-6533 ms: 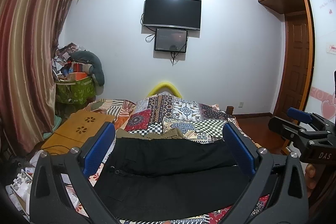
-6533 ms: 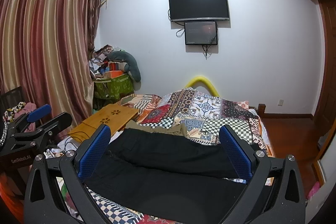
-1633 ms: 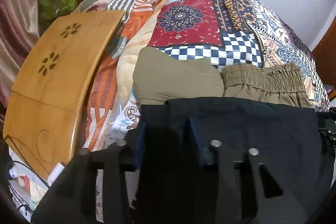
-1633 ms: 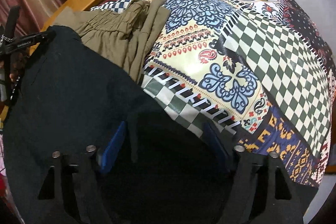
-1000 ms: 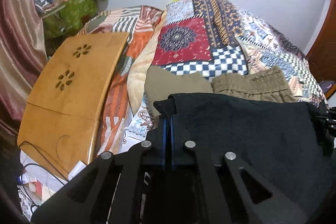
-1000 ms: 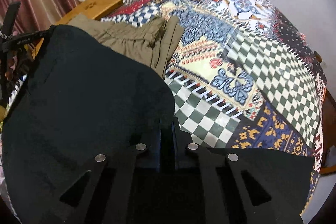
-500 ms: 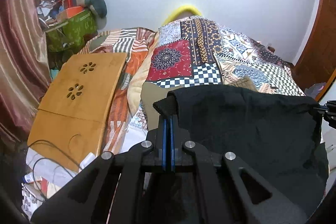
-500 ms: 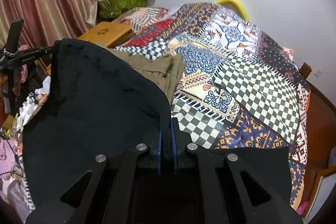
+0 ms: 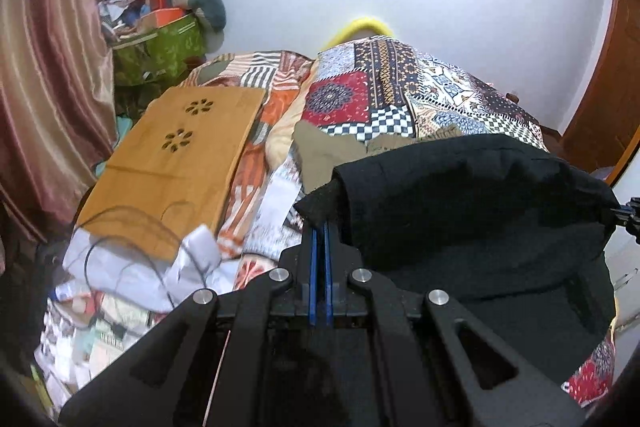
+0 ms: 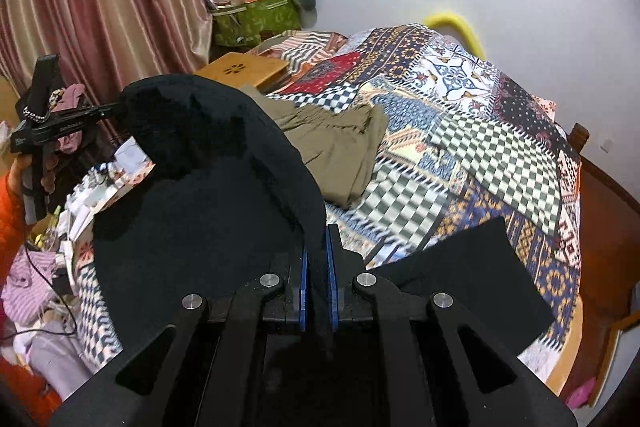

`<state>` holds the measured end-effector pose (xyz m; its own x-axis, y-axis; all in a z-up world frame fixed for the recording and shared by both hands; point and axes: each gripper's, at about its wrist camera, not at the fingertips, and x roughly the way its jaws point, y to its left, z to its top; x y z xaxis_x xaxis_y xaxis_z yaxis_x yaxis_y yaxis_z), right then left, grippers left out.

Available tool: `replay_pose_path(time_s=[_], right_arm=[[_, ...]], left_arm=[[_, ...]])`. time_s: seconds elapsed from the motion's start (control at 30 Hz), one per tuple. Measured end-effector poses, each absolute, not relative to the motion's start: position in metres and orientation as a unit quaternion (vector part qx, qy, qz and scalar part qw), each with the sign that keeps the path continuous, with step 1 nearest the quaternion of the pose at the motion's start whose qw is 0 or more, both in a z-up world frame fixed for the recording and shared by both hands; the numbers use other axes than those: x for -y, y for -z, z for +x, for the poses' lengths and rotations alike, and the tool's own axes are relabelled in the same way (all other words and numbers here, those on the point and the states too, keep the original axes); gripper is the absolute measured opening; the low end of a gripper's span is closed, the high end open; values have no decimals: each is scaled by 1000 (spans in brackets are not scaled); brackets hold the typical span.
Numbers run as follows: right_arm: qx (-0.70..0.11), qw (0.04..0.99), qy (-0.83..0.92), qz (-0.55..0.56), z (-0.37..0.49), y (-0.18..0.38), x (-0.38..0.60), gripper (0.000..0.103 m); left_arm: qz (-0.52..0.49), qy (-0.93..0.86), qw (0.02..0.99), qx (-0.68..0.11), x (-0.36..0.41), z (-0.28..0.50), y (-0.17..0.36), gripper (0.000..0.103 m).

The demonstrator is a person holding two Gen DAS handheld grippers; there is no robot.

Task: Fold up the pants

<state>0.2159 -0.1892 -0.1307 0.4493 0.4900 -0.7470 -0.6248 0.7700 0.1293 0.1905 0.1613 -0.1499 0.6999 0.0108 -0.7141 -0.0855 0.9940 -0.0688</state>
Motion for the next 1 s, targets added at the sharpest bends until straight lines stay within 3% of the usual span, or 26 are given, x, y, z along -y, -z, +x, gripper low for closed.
replay_pose_path(time_s=[0.47, 0.83, 1.0], right_arm=[[-450, 821, -343, -71, 138, 168, 190, 7], [-486, 809, -326, -62, 119, 198, 192, 8], [-495, 805, -320, -70, 116, 191, 197, 21]], left_arm=[[-96, -55, 902, -418, -186, 109, 190, 0], [-93, -53, 883, -456, -183, 96, 220, 1], [-71, -39, 885, -459, -162, 109, 214, 1]])
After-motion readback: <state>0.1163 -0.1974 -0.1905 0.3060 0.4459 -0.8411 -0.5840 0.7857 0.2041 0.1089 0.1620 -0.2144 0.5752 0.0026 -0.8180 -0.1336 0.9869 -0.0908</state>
